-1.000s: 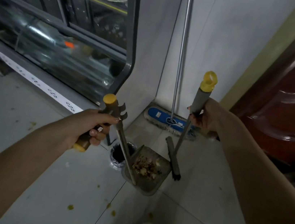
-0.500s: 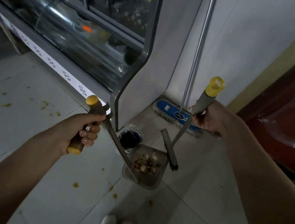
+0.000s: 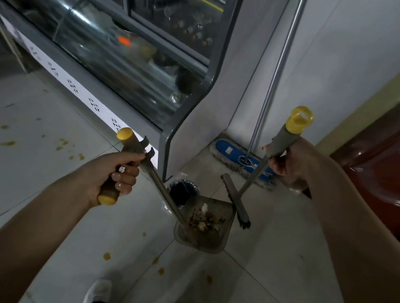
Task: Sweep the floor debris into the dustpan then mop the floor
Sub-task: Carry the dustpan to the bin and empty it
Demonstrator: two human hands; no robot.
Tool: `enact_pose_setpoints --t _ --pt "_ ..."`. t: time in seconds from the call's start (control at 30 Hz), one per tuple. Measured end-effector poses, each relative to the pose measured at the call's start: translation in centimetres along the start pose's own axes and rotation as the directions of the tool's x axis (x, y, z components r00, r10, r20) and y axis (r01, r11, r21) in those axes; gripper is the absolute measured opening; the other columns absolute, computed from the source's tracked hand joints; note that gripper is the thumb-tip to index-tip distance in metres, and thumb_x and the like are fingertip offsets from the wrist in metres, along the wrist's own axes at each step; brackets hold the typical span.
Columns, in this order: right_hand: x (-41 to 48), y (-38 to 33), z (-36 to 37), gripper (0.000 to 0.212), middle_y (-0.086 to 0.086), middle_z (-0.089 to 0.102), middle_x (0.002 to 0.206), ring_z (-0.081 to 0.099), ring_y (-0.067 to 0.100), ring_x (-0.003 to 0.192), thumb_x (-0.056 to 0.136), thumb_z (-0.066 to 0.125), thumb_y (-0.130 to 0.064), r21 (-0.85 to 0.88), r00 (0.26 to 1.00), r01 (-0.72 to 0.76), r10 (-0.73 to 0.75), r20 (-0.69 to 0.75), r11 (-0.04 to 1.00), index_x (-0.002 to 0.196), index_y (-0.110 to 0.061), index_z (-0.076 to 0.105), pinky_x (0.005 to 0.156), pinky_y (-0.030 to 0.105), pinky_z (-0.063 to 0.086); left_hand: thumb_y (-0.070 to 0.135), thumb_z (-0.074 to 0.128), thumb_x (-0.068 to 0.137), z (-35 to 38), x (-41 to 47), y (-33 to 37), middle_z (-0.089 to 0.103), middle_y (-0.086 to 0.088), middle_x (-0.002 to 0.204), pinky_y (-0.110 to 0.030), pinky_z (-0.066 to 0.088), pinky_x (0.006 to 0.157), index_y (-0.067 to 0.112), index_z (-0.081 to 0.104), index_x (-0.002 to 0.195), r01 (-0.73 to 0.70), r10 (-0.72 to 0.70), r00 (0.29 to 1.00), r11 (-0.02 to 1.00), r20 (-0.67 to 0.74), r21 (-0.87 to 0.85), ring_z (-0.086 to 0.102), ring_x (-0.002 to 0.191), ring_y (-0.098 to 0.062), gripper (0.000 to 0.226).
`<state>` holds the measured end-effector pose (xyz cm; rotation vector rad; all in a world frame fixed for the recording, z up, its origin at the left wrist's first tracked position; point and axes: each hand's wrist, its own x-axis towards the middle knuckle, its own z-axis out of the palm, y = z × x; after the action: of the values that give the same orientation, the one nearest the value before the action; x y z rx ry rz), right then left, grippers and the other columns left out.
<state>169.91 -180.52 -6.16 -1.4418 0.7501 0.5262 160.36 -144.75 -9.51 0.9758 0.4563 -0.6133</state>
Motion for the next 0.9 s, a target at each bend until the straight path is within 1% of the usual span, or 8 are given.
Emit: enact_pose_setpoints --t 0.1,0.23,0.37,0.47,0.6,0.73,0.8,0.9 --pt "0.1 0.2 1.8 0.036 0.013 0.055 0.075 0.055 0.016 0.036 0.095 0.049 -0.033 0.043 0.999 0.019 -0.018 -0.03 0.999 0.084 -0.001 0.061 0.036 0.019 0.049 0.018 0.059 0.074 -1.9 0.8 1.8 0.032 0.008 0.036 -0.01 0.027 0.028 0.017 0.039 0.059 0.016 -0.016 0.999 1.0 0.041 -0.002 0.029 0.024 -0.001 0.025" --pt "-1.3 0.1 3.9 0.033 0.013 0.057 0.075 0.054 0.018 0.056 0.096 0.047 -0.029 0.14 0.998 0.019 -0.01 -0.068 0.99 0.083 -0.002 0.062 0.041 0.018 0.051 0.016 0.051 0.089 -5.0 2.0 4.8 0.032 0.008 0.035 -0.009 0.025 0.028 0.017 0.038 0.06 0.051 -0.051 0.997 0.999 0.058 0.013 0.028 0.024 -0.001 0.031" --pt "-4.0 -1.0 5.9 0.032 0.009 0.058 0.053 0.053 0.012 0.037 0.099 0.041 -0.027 0.158 0.992 0.081 -0.065 -0.107 0.984 0.087 -0.006 0.061 0.038 0.015 0.048 0.016 0.048 0.091 -7.5 2.6 7.0 0.031 0.008 0.035 -0.011 0.025 0.027 0.017 0.036 0.062 0.088 -0.09 0.993 0.996 0.08 0.021 0.028 0.025 -0.002 0.031" --pt "-6.0 -1.3 6.8 0.033 0.009 0.055 0.064 0.053 0.013 0.042 0.1 0.038 -0.026 0.156 0.984 0.127 -0.105 -0.147 0.98 0.088 -0.005 0.061 0.039 0.016 0.048 0.014 0.045 0.092 -8.2 2.9 8.5 0.032 0.008 0.035 -0.01 0.025 0.026 0.016 0.037 0.063 0.119 -0.12 0.986 0.993 0.115 0.012 0.029 0.024 -0.001 0.03" --pt "-6.8 0.2 8.5 0.033 0.009 0.049 0.078 0.047 0.015 0.056 0.099 0.041 -0.027 0.168 0.98 0.082 -0.049 -0.193 0.982 0.085 -0.003 0.06 0.04 0.018 0.05 0.014 0.043 0.093 -8.4 3.8 9.8 0.031 0.009 0.033 -0.011 0.025 0.026 0.017 0.036 0.063 0.121 -0.121 0.982 0.993 0.147 0.005 0.028 0.023 -0.002 0.031" --pt "-5.3 3.2 9.8 0.031 0.011 0.051 0.08 0.048 0.016 0.063 0.1 0.042 -0.027 0.206 0.97 0.068 -0.016 -0.244 0.976 0.082 -0.005 0.055 0.039 0.02 0.051 0.013 0.043 0.093 -8.9 4.6 10.0 0.031 0.009 0.035 -0.013 0.026 0.025 0.013 0.048 0.078 0.081 -0.07 0.987 0.993 0.142 -0.08 0.028 0.024 -0.003 0.016" --pt "-4.4 4.7 10.3 0.027 0.011 0.051 0.08 0.05 0.018 0.062 0.1 0.043 -0.028 0.209 0.966 0.037 0.018 -0.257 0.977 0.094 -0.004 0.055 0.039 0.023 0.052 0.012 0.043 0.092 -9.0 4.8 9.8 0.031 0.008 0.035 -0.013 0.026 0.026 0.013 0.048 0.08 0.08 -0.06 0.987 0.988 0.149 -0.132 0.029 0.024 -0.003 0.012" --pt "-3.2 6.2 11.6 0.033 0.014 0.052 0.082 0.052 0.023 0.063 0.101 0.042 -0.034 0.232 0.96 -0.012 0.076 -0.268 0.973 0.117 -0.006 0.048 0.038 0.028 0.053 0.011 0.045 0.091 -9.0 5.0 9.3 0.033 0.009 0.036 -0.012 0.028 0.028 0.014 0.043 0.074 0.06 -0.029 0.989 0.974 0.147 -0.217 0.031 0.025 -0.002 0.017"
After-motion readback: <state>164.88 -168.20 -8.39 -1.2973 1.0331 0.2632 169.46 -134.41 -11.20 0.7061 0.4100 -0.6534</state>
